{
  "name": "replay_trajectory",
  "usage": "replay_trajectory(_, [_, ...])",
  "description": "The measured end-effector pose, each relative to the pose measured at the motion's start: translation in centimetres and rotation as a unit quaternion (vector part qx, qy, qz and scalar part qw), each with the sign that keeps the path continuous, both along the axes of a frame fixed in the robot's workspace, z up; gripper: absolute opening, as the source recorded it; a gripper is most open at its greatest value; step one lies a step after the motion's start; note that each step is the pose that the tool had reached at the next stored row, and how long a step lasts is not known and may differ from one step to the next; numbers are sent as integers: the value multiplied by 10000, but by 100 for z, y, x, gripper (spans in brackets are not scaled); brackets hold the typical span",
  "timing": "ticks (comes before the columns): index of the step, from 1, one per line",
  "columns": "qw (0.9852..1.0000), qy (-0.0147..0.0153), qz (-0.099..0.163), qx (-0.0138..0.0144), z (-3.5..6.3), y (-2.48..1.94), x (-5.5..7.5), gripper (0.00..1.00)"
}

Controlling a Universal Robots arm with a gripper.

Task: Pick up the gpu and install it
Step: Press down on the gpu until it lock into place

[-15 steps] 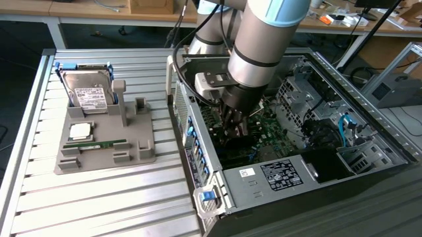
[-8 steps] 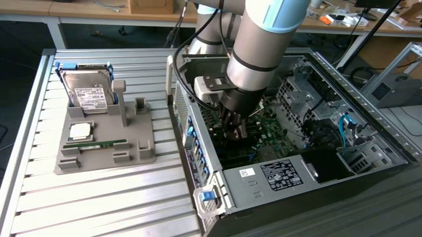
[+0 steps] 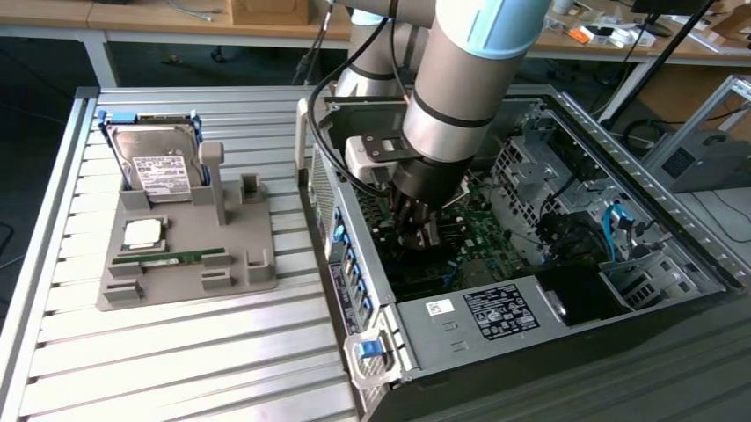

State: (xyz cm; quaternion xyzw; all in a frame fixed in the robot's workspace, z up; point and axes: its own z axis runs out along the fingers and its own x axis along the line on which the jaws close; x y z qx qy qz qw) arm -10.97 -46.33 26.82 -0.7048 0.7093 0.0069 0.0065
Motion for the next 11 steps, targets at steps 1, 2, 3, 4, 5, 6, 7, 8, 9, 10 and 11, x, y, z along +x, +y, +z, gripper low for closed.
replay_trajectory(1, [10000,-1,0,2,-4,-6,-3,10])
replay_trajectory(2, [10000,-5,0,8,-10,-10,-6,10])
replay_trajectory(3, [10000,-7,0,9,-10,-12,-9,10])
replay_trajectory(4, [10000,-9,0,9,-6,-13,-11,10])
replay_trajectory(5, [10000,-11,1,12,-1,-12,-11,10])
replay_trajectory(6, [10000,-14,0,15,8,-11,-12,10])
replay_trajectory(7, [10000,-19,0,22,30,-10,-11,10])
replay_trajectory(8, [10000,-15,0,13,63,-11,-12,10])
replay_trajectory(9, [10000,-14,0,12,89,-11,-12,10])
replay_trajectory(10, [10000,-14,0,12,108,-11,-12,10])
replay_trajectory(11, [10000,-14,0,12,129,-12,-12,10])
